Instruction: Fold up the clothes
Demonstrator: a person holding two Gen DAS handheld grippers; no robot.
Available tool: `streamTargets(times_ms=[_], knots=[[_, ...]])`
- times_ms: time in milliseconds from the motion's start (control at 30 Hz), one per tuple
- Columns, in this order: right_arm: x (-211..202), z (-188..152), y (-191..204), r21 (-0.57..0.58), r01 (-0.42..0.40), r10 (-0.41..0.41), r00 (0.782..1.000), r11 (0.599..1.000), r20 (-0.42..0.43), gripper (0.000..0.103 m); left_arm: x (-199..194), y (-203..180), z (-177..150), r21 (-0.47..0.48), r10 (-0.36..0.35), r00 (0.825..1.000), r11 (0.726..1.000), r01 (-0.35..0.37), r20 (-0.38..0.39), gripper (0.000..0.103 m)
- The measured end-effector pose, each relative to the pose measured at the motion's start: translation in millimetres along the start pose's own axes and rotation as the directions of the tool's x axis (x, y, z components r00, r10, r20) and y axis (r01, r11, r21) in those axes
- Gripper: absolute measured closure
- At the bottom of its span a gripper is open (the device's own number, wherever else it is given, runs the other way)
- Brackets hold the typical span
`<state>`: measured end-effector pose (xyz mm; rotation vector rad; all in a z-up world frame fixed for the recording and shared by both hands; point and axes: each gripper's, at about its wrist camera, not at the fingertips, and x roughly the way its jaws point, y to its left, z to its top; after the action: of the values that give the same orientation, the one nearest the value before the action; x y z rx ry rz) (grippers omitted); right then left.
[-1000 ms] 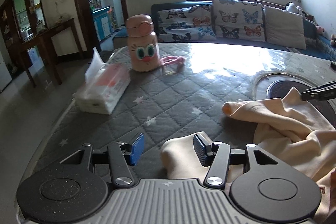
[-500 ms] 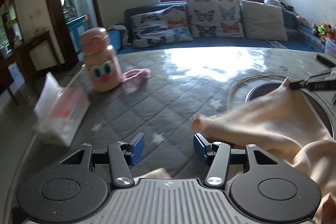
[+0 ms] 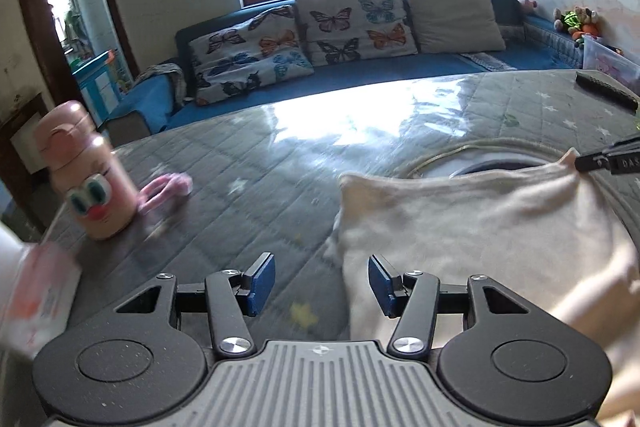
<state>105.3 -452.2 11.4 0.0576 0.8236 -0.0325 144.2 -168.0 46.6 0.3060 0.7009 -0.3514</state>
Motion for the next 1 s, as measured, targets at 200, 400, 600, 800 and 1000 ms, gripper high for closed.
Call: streamTargets(times_ms=[200,400,600,800,1000], knots=[[9,0,-5,0.021,-0.04,0.041,0.999,0.999,-0.022,0.092,37,-7,14,0.004,-0.029,0.999,1.0,0.029,-0.019,0.052],[9,5,-3,0.011,-0.052,0.052,0.999,0.999,-0.004,0.097,54,-8,16,0.003,-0.045,0.999,0.999,0.045,-0.025,0.094],[5,18,3,0.002,-0.042,0.042,0.996,0.999,0.077,0.098,52,-2,18,-0.024,0.047,0.998,0.999,-0.046,0.031,0.095],[30,33,15,-0.007,-0.028,0.029,0.997,1.0,0.067,0.097,69,9,22,-0.073,0.059,0.998,0.996,-0.06,-0.018,0.091],[19,34,22,-0.048,-0.036,0.039,0.997,0.998,0.061,0.092,50,9,23,-0.056,0.053,0.999,0.997,-0.052,0.005,0.087]])
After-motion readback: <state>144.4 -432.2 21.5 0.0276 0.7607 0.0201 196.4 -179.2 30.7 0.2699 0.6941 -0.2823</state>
